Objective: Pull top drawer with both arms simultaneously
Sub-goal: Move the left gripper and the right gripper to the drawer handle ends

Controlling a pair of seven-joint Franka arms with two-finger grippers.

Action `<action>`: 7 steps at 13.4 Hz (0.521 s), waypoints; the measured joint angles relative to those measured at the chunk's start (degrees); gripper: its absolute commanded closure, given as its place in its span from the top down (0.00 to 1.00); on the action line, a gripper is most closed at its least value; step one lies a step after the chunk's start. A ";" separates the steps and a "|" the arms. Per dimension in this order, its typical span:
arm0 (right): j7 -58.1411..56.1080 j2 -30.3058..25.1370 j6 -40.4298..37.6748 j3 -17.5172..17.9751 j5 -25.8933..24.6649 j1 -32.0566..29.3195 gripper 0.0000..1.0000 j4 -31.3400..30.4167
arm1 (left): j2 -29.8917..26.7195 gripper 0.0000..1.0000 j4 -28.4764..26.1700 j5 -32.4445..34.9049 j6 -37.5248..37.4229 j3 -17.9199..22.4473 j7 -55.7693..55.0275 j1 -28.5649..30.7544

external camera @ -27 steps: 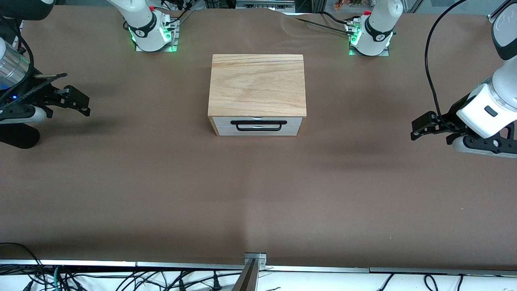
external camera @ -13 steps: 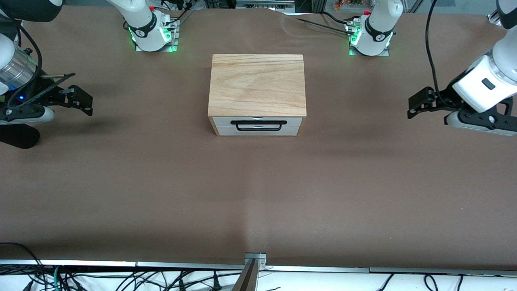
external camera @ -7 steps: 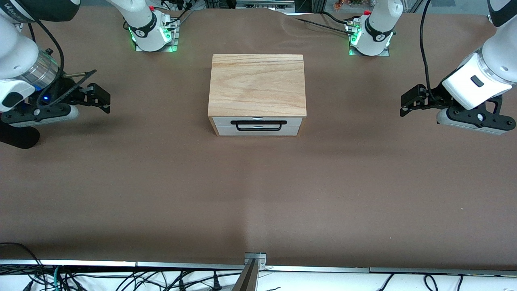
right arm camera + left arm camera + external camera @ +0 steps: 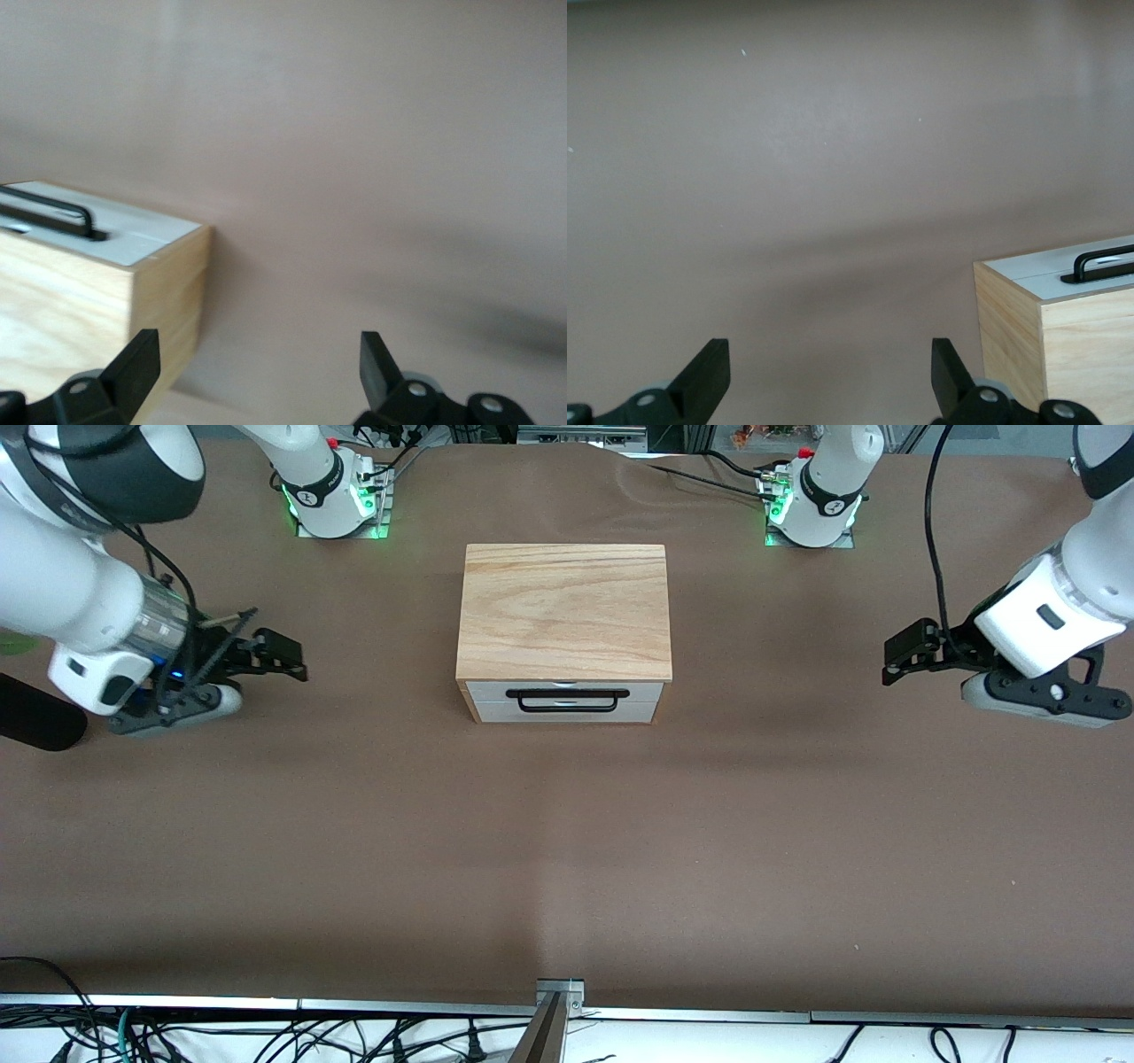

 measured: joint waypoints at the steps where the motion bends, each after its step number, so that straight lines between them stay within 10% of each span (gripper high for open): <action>1: -0.33 1.44 0.00 0.05 2.62 0.44 1.00 -0.10 | 1.36 1.00 -0.20 0.00 0.01 -0.08 0.00 -0.15; 7: -0.48 9.49 0.38 0.14 18.20 5.15 1.00 -0.59 | 12.07 1.00 -1.00 -15.71 0.37 -0.01 1.15 -0.02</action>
